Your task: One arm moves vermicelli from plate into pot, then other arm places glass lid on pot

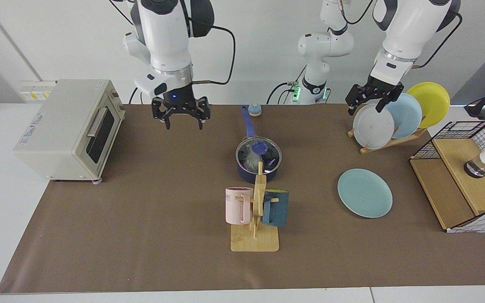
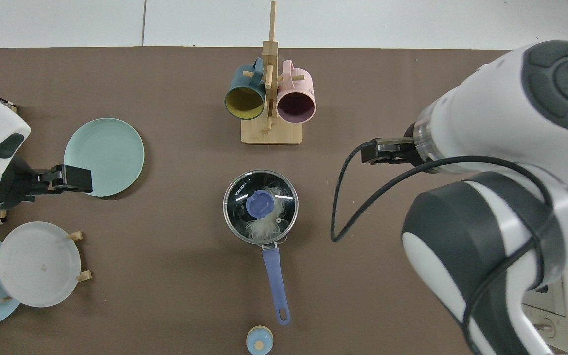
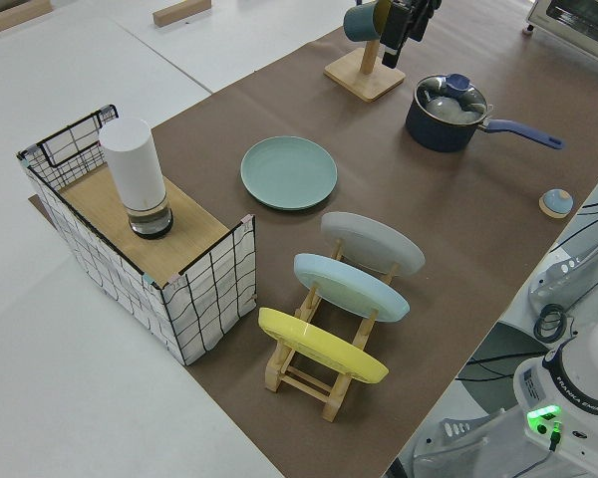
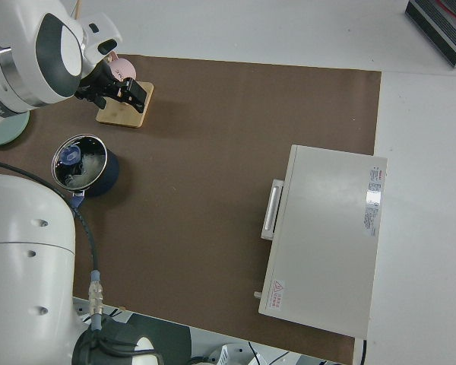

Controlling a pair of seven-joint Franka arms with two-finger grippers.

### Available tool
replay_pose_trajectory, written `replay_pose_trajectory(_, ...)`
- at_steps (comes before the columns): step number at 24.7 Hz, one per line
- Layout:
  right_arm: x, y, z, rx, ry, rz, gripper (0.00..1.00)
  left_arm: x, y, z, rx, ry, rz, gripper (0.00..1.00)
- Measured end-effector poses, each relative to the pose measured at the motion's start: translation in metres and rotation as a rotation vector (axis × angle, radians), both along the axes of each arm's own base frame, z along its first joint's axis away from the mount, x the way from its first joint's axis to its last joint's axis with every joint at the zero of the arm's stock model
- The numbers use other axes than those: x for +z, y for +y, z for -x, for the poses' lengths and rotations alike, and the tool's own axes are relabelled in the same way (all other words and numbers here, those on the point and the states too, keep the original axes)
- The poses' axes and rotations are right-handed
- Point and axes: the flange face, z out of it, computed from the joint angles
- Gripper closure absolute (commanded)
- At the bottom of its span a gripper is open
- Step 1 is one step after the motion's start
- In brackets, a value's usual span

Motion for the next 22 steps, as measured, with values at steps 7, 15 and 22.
replay_pose_trajectory(7, 0.034, -0.085, 0.005, 0.08, -0.006, 0.009, 0.0, 0.0, 0.0, 0.0, 0.0, 0.0, 0.0, 0.0)
replay_pose_trajectory(15, 0.057, -0.165, 0.03, 0.096, -0.003, 0.013, 0.0, 0.0, 0.0, 0.0, 0.0, 0.0, 0.0, 0.0)
replay_pose_trajectory(22, 0.068, -0.205, 0.052, 0.083, -0.018, 0.001, 0.0, 0.0, 0.0, 0.0, 0.0, 0.0, 0.0, 0.0)
